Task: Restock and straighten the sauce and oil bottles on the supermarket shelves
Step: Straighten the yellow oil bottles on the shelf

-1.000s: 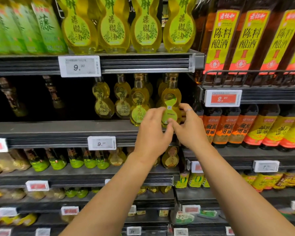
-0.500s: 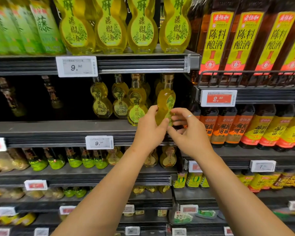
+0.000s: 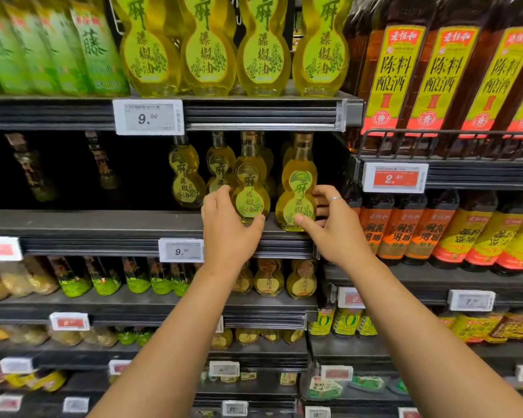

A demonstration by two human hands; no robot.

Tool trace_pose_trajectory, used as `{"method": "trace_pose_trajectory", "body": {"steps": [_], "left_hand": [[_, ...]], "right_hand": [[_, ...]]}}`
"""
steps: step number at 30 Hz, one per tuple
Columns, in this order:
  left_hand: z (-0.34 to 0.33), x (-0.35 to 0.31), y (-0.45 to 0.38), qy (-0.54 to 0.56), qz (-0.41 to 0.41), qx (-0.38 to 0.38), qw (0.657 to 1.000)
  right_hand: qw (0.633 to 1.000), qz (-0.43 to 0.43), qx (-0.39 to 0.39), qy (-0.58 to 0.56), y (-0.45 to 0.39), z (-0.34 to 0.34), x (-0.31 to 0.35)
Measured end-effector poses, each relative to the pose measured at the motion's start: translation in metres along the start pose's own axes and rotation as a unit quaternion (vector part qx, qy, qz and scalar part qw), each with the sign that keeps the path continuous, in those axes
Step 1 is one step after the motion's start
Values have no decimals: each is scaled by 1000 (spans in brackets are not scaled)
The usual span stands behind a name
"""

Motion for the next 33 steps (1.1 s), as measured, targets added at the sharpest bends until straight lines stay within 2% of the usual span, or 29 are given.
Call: {"method": "trace_pose_trajectory", "body": {"steps": [4,8,15,20,27,33], "left_hand": [[-9,0,-14,-51,-38,49,997],[-12,-2,-25,-56,-29,73,995],[-16,0,-23,-43,-18,72,996],[-21,1,-27,-46,-12,98,994],[-22,5,-29,-39,-11,95,995],[-21,10,-26,2,-36,105,994]], "right_hand": [[999,-20,-21,28,-6,8,-10],[997,-34,-29,60,-12,16,-18],[997,-26,-37,66,-13,10,-15],[994,-21,-51,92,-15,7,-10],[996,-17,-50,74,-10,-1,-8],[996,-22,-52,69,-3,-3,-11]]}}
Point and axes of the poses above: each hand's wrist, its own y-axis away from the middle knuckle, its own z-axis out of the back of the hand, x = y × z, the point moved 8 cm from there along -y, towards the middle knuckle, and after that the axes turned 14 degrees about -x, right-handed, at the moved point
